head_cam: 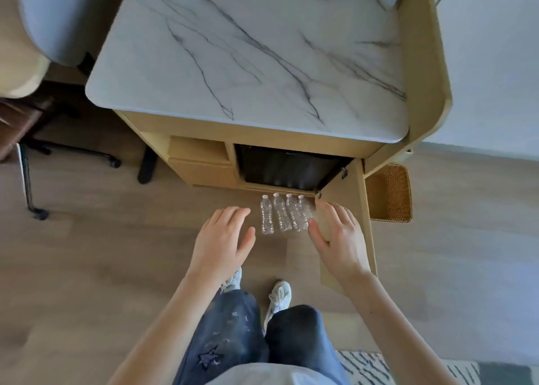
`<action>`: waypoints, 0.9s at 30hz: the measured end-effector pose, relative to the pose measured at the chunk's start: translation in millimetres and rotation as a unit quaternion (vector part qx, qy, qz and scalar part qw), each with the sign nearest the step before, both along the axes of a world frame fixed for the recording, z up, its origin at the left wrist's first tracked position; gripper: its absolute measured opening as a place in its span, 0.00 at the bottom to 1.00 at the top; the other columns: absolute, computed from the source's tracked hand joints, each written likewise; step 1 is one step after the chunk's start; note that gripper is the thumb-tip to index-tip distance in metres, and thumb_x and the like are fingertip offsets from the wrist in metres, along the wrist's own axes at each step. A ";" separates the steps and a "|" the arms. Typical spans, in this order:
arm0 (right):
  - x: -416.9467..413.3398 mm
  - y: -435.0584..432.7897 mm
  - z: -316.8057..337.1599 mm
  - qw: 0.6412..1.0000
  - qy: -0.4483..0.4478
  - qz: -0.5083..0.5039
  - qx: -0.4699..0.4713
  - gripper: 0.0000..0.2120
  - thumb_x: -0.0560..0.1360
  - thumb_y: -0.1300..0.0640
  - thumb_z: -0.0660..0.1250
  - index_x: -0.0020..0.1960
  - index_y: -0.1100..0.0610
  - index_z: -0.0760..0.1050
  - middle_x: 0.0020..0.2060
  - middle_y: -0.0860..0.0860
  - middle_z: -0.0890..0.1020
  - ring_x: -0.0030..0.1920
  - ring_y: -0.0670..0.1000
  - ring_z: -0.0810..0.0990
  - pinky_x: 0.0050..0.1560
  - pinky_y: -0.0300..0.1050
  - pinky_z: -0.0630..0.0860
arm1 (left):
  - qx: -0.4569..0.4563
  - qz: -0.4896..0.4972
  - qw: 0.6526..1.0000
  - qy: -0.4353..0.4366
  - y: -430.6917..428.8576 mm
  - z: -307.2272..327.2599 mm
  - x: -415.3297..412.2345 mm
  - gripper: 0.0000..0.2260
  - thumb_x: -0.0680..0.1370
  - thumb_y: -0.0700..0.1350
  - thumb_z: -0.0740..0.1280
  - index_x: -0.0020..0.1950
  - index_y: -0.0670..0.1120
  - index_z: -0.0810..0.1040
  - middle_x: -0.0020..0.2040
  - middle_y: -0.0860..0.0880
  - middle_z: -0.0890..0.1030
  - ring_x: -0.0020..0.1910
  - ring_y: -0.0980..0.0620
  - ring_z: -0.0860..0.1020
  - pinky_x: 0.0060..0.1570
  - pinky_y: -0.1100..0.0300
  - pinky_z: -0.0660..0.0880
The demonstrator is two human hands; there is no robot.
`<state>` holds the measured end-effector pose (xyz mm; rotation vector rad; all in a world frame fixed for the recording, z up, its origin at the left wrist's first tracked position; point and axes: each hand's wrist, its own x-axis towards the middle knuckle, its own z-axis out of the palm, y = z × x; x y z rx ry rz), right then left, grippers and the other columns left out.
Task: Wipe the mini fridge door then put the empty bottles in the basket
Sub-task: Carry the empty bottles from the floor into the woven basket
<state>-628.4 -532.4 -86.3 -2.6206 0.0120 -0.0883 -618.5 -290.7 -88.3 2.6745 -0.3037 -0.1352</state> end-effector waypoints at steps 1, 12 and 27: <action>3.6 -3.1 -4.9 1.000 0.002 0.000 0.004 0.20 0.79 0.47 0.60 0.64 0.58 0.76 0.57 0.53 0.82 0.58 0.56 0.79 0.59 0.55 0.78 | 0.000 0.004 1.000 0.002 -4.9 -2.9 -0.1 0.21 0.78 0.54 0.56 0.62 0.43 0.78 0.56 0.49 0.81 0.52 0.48 0.79 0.48 0.54 0.78; 49.7 -0.7 -203.2 0.997 0.060 -0.044 0.021 0.24 0.77 0.44 0.60 0.68 0.56 0.73 0.60 0.53 0.81 0.60 0.57 0.78 0.59 0.54 0.77 | -0.003 -0.029 0.999 0.022 -13.2 -183.9 55.0 0.22 0.76 0.56 0.60 0.63 0.44 0.78 0.56 0.50 0.81 0.52 0.49 0.78 0.46 0.57 0.77; 110.3 -18.0 -714.4 0.998 0.047 0.010 -0.042 0.26 0.77 0.45 0.58 0.68 0.59 0.74 0.59 0.57 0.81 0.57 0.59 0.80 0.56 0.55 0.80 | -0.005 -0.071 0.997 0.014 -13.2 -706.0 129.4 0.22 0.75 0.57 0.59 0.62 0.47 0.79 0.56 0.52 0.80 0.53 0.48 0.78 0.46 0.53 0.78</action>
